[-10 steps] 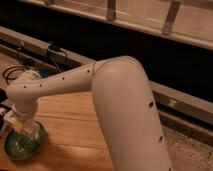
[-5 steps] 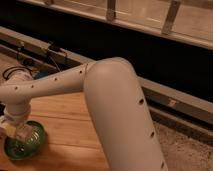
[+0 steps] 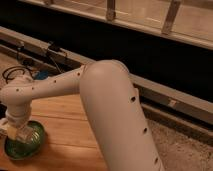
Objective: Place the bottle in the ceramic bowl
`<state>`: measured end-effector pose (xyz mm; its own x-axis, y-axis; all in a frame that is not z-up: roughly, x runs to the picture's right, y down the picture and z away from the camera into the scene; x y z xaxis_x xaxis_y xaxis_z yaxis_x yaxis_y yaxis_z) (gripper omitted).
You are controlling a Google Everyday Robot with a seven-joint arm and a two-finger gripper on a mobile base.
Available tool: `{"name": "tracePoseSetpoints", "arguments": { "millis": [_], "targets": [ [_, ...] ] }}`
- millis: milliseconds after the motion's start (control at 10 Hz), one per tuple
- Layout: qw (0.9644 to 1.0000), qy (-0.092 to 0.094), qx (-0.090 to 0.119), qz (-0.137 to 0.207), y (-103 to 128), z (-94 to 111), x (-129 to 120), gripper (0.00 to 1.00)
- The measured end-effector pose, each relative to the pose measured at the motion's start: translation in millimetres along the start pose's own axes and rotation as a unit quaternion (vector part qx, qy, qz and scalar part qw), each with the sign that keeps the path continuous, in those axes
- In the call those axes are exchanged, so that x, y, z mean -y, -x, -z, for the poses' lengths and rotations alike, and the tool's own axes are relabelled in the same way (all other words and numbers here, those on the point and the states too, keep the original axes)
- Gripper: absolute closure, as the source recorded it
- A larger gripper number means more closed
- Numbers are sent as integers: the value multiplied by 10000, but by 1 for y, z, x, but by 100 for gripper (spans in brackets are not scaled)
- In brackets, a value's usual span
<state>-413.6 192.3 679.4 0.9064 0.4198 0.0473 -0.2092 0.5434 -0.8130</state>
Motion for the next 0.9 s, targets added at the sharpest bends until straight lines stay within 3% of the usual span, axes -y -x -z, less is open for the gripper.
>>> {"name": "tracePoseSetpoints", "arguments": {
  "millis": [200, 400, 600, 800, 900],
  "targets": [
    [10000, 92, 17, -11, -1, -4, 1, 100],
    [9996, 294, -30, 43, 2, -22, -4, 100],
    [9992, 381, -96, 49, 2, -35, -4, 99],
    [9993, 373, -89, 31, 2, -34, -2, 86],
    [9992, 375, -92, 36, 2, -34, -2, 75]
  ]
}}
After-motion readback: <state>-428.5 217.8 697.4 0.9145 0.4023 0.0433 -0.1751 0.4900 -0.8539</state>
